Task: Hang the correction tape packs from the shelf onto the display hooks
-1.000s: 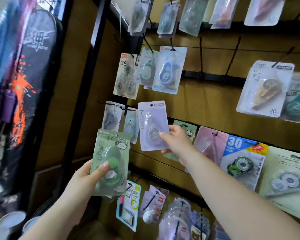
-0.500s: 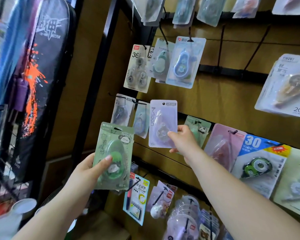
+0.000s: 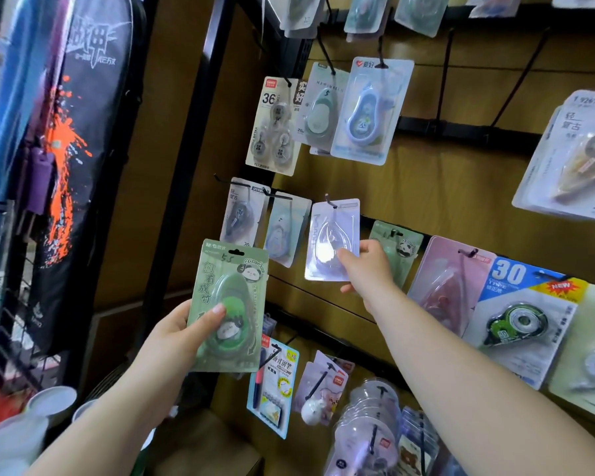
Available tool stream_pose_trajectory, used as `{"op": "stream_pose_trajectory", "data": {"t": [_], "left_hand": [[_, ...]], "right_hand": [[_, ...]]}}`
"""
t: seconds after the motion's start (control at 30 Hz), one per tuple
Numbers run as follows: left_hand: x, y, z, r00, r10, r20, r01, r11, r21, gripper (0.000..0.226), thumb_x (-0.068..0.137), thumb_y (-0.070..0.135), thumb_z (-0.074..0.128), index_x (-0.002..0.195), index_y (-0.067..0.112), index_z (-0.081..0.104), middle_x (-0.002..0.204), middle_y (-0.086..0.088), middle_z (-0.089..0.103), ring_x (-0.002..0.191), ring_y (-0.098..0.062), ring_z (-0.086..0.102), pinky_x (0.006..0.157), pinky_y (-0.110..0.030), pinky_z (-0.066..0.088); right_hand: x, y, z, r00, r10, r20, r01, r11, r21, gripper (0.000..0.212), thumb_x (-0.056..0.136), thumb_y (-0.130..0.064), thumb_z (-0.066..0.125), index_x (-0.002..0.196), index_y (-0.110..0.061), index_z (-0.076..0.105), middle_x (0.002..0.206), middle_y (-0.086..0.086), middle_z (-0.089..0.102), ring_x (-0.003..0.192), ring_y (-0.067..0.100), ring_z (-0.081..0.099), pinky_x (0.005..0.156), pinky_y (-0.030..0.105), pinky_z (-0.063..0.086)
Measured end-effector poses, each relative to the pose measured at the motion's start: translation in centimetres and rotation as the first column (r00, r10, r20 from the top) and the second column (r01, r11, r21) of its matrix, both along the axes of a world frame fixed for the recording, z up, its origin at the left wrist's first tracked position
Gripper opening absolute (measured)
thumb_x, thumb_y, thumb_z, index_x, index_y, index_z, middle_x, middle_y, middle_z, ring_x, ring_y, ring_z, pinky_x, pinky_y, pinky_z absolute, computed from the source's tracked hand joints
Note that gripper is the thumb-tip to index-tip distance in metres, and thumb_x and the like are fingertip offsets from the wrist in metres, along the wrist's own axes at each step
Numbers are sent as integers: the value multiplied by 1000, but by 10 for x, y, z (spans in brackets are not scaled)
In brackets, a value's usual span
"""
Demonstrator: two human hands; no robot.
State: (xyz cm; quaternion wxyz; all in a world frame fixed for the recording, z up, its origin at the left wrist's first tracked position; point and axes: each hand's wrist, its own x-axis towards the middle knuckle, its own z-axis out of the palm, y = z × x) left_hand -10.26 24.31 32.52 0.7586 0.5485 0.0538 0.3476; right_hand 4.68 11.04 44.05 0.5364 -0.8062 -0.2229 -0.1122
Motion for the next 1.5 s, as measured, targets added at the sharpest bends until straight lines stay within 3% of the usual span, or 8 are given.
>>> {"op": "stream_pose_trajectory", "data": {"t": [0.2,0.33,0.43,0.53,0.63,0.87,1.27,1.5], "left_hand": [[-1,6,7,1000,10,5,-10,999,38,25,72,28,58,93,15,64,77,-5,75,70,-24,69,52,-27,57],[4,6,8,1000,1,9,-1,1000,21,16,83,21,54,94,14,64,80,-6,74,73,-26,68,51,-26,56],[10,-2,8,999,-32,13,32,999,17,17,80,21,55,92,13,64,76,-6,75,69,-23,69,51,-26,58],[17,-13,12,997,-72,14,72,997,32,25,74,26,57,94,13,64,80,-8,76,72,-25,70,63,-36,59],[25,-25,18,996,-90,20,89,995,52,40,63,33,59,97,13,64,85,-10,75,79,-30,70,75,-41,55],[40,-59,35,988,-155,2,154,983,103,18,84,22,55,95,11,63,84,-11,73,65,-19,70,51,-26,56],[68,-102,35,996,-69,-48,75,988,131,37,80,11,66,111,20,46,101,-11,65,91,-22,64,58,-24,53],[71,-110,45,999,11,41,-16,993,119,35,84,15,62,111,30,46,91,-4,63,78,-12,58,53,-20,45]], "right_hand": [[29,0,0,975,-216,48,221,961,-164,26,93,-22,42,118,-16,45,106,5,56,88,35,64,73,37,55],[25,8,-5,982,-177,-62,159,960,-229,51,93,-20,44,139,-9,25,136,12,45,99,33,56,74,36,48],[3,8,-15,995,-91,-35,85,986,-143,64,93,-21,45,146,-13,9,150,8,26,128,29,41,95,36,39],[-24,4,-22,993,122,-2,-122,992,-23,52,95,-29,43,141,-16,24,131,3,45,111,18,46,93,31,38],[-42,-7,-18,942,321,-94,-321,947,19,22,95,-33,40,106,-19,53,94,-3,57,82,11,52,73,27,46],[-42,-44,-2,935,339,-106,-339,941,18,21,90,-12,53,70,-18,50,61,-1,51,42,4,44,47,17,39],[-22,-91,9,981,90,171,-107,990,95,13,91,-12,50,79,-17,55,77,5,59,71,20,51,67,34,44],[-13,-87,17,981,47,186,-66,993,98,16,91,-15,49,77,-21,54,85,9,65,76,24,56,78,46,53]]}}
